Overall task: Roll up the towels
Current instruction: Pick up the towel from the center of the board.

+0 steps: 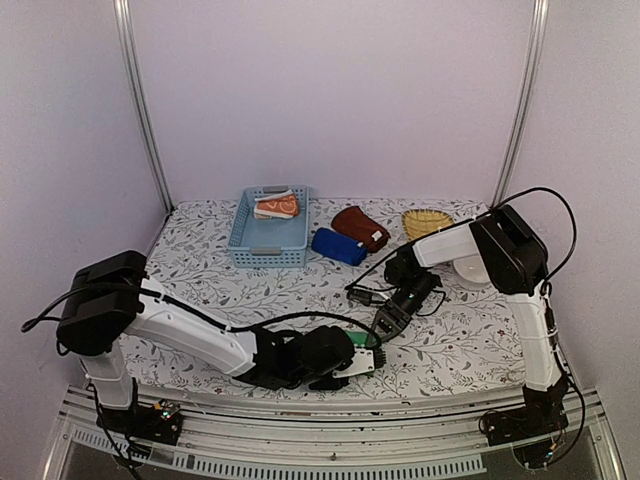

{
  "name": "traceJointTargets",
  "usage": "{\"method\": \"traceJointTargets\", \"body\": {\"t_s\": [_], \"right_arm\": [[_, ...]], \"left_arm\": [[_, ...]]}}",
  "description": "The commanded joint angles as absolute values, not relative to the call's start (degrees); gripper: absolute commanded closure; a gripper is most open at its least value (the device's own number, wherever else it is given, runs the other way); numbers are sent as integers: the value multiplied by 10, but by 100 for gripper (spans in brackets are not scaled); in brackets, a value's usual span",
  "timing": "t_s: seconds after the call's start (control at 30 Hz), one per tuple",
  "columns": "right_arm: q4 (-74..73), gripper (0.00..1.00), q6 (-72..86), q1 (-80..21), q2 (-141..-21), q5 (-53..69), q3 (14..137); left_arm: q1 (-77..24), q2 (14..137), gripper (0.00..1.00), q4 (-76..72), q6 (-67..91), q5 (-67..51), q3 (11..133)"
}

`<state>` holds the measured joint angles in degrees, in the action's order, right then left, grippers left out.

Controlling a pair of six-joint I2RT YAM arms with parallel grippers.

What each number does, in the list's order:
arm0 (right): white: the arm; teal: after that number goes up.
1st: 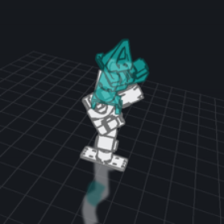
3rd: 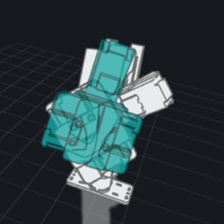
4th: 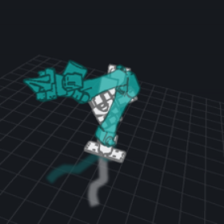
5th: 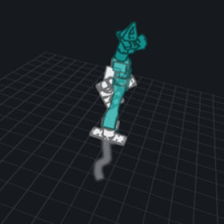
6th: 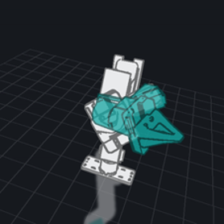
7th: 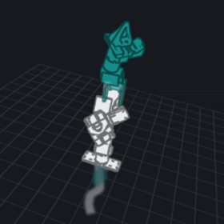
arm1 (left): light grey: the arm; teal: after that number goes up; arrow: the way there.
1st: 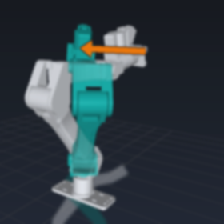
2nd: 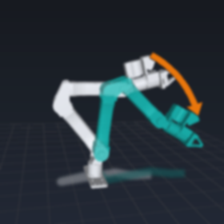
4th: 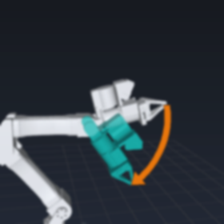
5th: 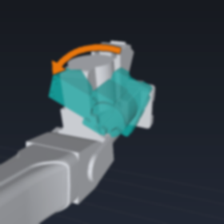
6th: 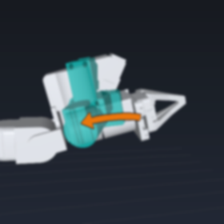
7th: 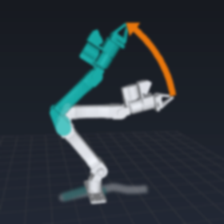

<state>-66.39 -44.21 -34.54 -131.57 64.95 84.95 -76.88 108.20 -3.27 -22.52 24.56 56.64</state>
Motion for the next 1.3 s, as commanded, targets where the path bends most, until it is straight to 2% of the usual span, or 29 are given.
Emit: {"method": "traceJointTargets", "body": {"t_s": [0.0,0.13,0.3,0.5,0.63,0.83,1.07,1.1,1.13,1.27], "right_arm": [[-699,76,-471,-339,-1340,667,862],[-702,75,-474,-338,-1358,670,861],[-704,69,-475,-338,-1352,671,860],[-715,54,-480,-338,-1284,671,851],[-690,41,-462,-333,-1221,635,829],[-678,21,-433,-297,-1112,554,832],[-592,14,-393,-241,-972,506,787],[-577,5,-388,-229,-952,511,774],[-553,0,-384,-217,-932,517,757],[-457,1,-358,-175,-852,514,662]], "left_arm": [[-797,1120,44,6,-256,213,578],[-799,1166,45,16,-254,261,601],[-799,1184,56,20,-267,305,618],[-798,1179,78,13,-278,339,625],[-792,1148,87,5,-283,330,616],[-775,1072,91,20,-283,323,613],[-741,986,93,78,-269,286,624],[-734,977,93,89,-268,285,624],[-728,968,94,96,-269,284,625],[-698,940,94,110,-276,286,628]]}}
